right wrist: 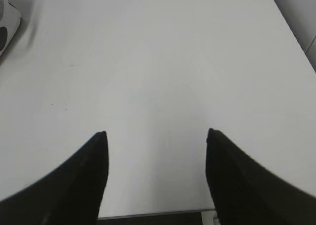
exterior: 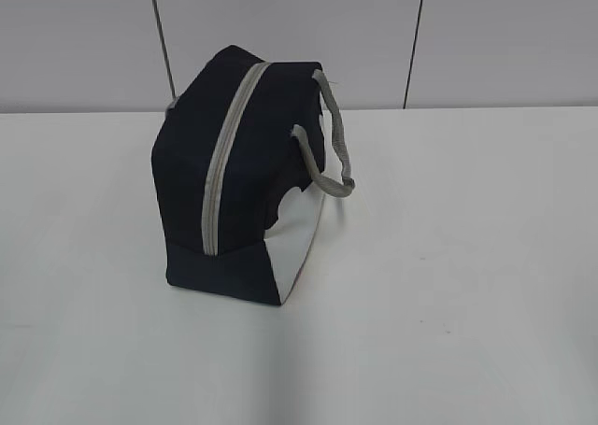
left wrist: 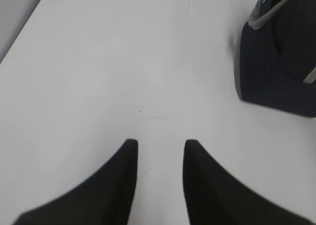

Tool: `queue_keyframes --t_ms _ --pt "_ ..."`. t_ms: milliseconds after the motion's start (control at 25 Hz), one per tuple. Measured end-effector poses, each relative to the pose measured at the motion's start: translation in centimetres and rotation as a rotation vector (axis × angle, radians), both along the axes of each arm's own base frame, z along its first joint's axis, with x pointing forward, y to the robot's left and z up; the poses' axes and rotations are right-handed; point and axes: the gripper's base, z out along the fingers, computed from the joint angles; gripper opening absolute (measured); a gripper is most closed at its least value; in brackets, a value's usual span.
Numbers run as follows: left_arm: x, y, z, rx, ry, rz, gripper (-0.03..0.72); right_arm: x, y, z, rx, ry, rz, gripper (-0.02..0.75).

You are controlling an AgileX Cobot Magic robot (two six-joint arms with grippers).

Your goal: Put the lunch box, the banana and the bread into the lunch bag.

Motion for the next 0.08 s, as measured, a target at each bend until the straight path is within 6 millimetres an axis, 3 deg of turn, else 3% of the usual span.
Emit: queue_keyframes --t_ms 80 --pt "0.00 0.00 0.00 0.000 0.000 0.000 0.242 0.00 0.00 0.00 0.000 0.000 0.000 0.459"
